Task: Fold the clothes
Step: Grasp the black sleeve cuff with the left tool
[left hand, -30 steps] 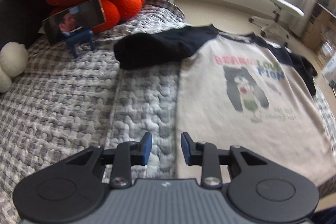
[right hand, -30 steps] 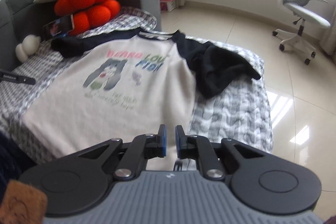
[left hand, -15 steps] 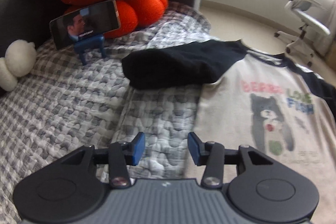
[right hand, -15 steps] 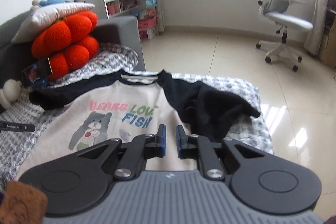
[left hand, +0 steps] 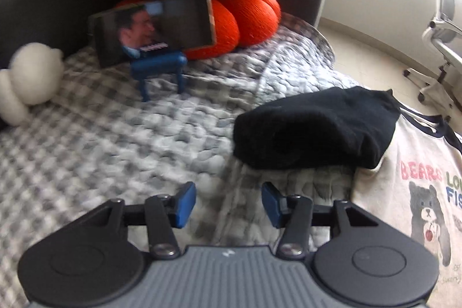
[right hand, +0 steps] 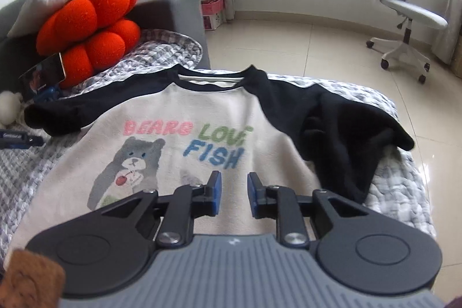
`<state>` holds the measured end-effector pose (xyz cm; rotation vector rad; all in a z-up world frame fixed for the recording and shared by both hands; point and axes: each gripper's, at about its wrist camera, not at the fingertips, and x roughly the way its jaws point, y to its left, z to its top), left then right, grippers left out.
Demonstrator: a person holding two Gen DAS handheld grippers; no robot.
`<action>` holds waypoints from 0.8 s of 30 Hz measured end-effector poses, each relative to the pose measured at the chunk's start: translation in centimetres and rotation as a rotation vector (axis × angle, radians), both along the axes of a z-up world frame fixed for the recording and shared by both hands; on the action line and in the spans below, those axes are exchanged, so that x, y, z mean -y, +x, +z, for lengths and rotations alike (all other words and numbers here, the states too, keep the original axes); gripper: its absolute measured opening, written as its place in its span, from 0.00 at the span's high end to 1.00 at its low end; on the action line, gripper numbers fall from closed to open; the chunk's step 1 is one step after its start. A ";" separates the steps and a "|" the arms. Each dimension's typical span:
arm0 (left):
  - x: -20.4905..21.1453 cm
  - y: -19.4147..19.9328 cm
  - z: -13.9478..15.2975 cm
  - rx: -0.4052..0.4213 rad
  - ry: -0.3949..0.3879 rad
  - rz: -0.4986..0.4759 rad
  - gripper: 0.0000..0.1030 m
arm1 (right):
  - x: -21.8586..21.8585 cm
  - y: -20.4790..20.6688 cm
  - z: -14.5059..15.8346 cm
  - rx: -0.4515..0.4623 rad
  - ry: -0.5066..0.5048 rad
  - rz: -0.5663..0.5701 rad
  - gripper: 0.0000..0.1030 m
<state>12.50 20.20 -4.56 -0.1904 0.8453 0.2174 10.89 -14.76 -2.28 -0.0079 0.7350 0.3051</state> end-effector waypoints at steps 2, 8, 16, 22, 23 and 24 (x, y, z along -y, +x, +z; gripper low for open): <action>0.1 1.0 -0.5 0.009 -0.025 -0.008 0.44 | -0.9 -0.1 -0.1 0.024 0.006 0.022 0.76; 0.7 3.7 -0.9 0.087 -0.024 -0.019 0.40 | -2.6 0.1 -1.3 0.027 -0.058 0.044 0.76; -0.3 5.4 -0.8 0.134 -0.132 0.009 0.87 | -3.1 0.4 -2.4 0.025 -0.114 0.057 0.76; -1.5 4.7 1.4 0.127 -0.097 0.018 0.90 | -2.7 0.7 -2.6 0.022 -0.107 0.048 0.76; -1.7 4.4 1.9 0.136 -0.072 0.024 0.90 | -2.7 0.7 -2.6 0.022 -0.105 0.046 0.76; -1.9 4.2 2.4 0.146 -0.048 0.031 0.90 | -2.6 0.7 -2.6 0.022 -0.103 0.045 0.76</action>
